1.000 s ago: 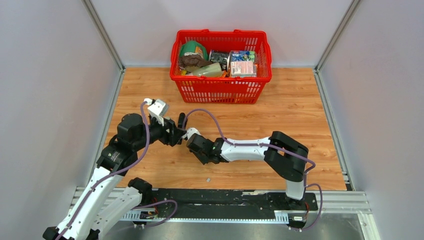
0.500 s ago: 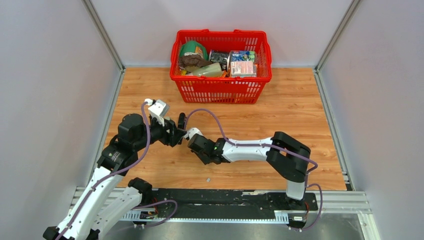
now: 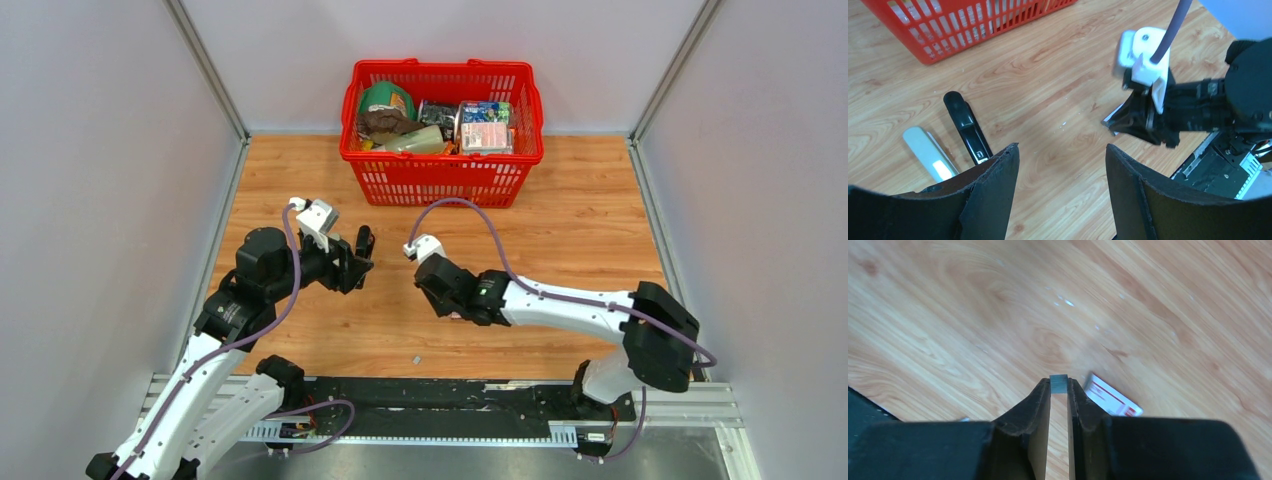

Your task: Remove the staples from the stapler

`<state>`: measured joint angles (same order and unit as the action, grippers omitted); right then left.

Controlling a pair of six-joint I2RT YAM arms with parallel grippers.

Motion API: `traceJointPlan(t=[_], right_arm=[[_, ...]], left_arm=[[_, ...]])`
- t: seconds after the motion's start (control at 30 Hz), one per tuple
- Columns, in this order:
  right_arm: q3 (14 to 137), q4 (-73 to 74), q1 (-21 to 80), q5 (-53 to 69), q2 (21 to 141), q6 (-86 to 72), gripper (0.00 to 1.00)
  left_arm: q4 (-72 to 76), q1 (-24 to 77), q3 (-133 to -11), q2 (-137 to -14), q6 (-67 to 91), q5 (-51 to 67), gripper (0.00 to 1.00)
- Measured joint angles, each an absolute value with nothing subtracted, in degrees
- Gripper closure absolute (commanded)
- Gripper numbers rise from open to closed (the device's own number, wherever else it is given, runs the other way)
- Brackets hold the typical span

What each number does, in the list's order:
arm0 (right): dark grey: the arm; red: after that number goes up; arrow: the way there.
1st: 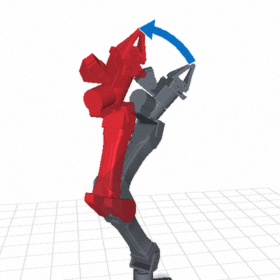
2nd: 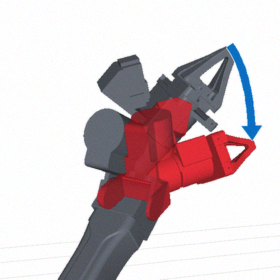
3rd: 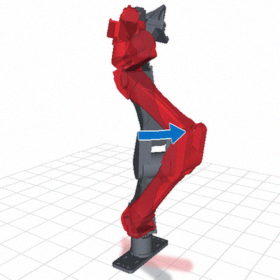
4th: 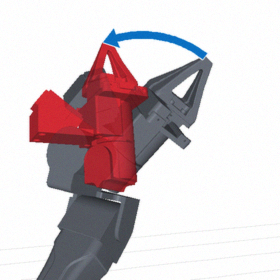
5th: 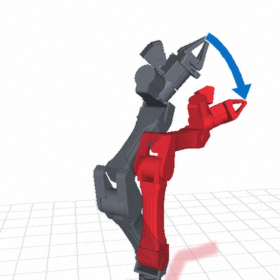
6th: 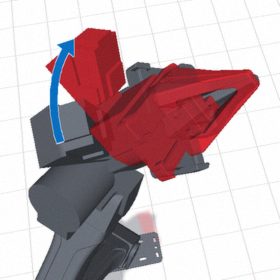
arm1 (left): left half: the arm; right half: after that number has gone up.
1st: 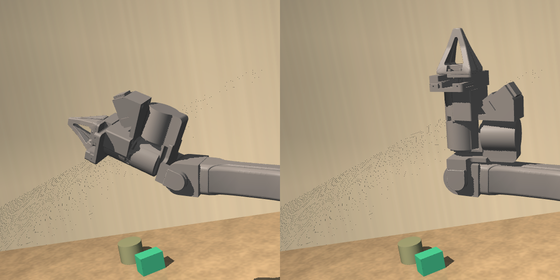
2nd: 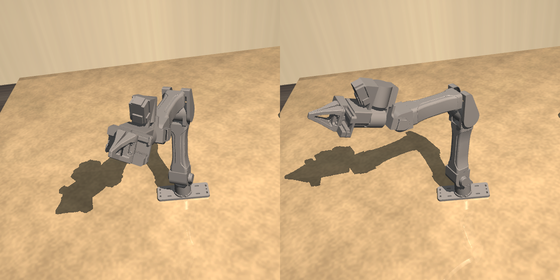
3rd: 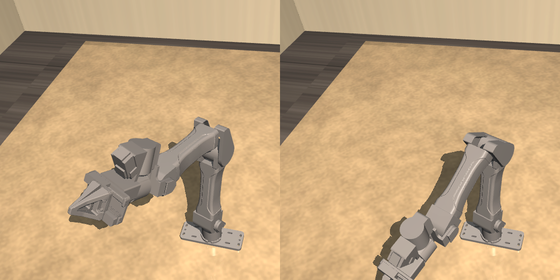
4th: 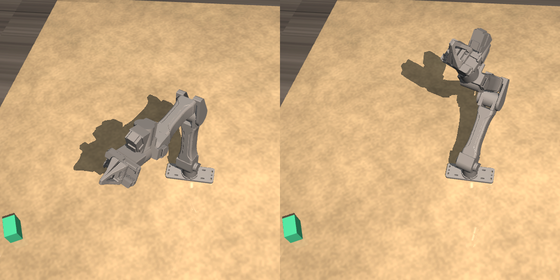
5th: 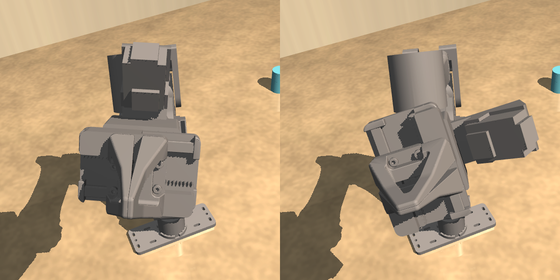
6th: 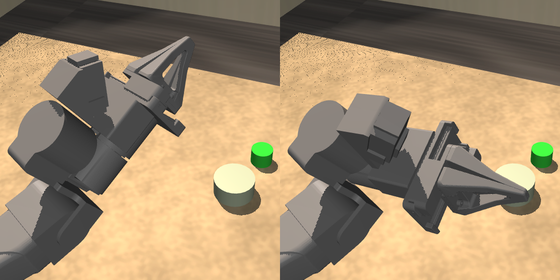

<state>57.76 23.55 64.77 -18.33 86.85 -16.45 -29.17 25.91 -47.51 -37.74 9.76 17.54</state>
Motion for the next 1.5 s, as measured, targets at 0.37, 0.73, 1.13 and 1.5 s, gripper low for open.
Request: traceJointPlan(t=[0.37, 0.73, 1.13, 1.5], right_arm=[[44.77, 30.85, 53.41, -19.46, 71.31, -20.12, 0.81], [39.42, 32.86, 46.19, -18.26, 65.32, -22.55, 0.81], [36.88, 32.97, 41.01, -14.33, 65.32, -24.56, 0.80], [36.36, 32.29, 40.51, -13.26, 68.18, -26.85, 0.80]], left_arm=[[-29.17, 25.91, -47.51, -38.35, 9.76, 18.04, 0.29], [-29.17, 25.89, -47.51, -38.89, 9.80, 18.44, 0.29], [-29.17, 25.89, -47.35, -38.98, 9.85, 19.03, 0.29], [-29.15, 25.91, -47.18, -39.07, 9.89, 19.75, 0.29]])
